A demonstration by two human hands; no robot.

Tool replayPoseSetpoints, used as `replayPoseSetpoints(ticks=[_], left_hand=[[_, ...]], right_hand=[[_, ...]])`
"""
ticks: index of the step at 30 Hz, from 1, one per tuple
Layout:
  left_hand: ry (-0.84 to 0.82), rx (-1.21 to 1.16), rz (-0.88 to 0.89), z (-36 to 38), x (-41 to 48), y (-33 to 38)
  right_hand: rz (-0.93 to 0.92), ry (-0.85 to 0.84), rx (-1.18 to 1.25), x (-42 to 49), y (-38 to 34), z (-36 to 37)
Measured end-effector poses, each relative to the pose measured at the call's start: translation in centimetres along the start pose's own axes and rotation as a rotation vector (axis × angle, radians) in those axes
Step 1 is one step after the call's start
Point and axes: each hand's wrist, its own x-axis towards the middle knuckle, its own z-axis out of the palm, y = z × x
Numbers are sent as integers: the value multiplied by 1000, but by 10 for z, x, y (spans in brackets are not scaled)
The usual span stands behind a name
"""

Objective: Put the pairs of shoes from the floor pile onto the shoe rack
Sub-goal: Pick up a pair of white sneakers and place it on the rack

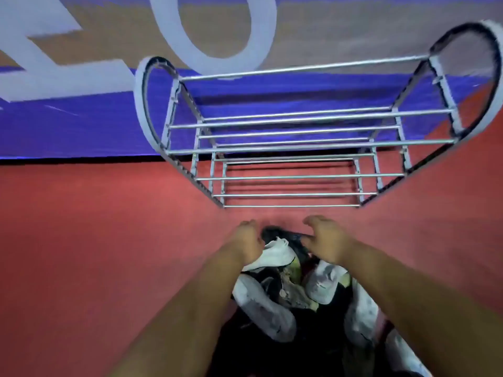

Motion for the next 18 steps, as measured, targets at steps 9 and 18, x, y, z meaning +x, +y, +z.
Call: replayPoseSetpoints(ticks=[9,18], left_hand=[[-146,139,-66,162,73,-83],[180,-131,158,171,68,-96]], right_hand=[[-33,-116,-33,72,59,152],[-150,-126,27,69,37,154]])
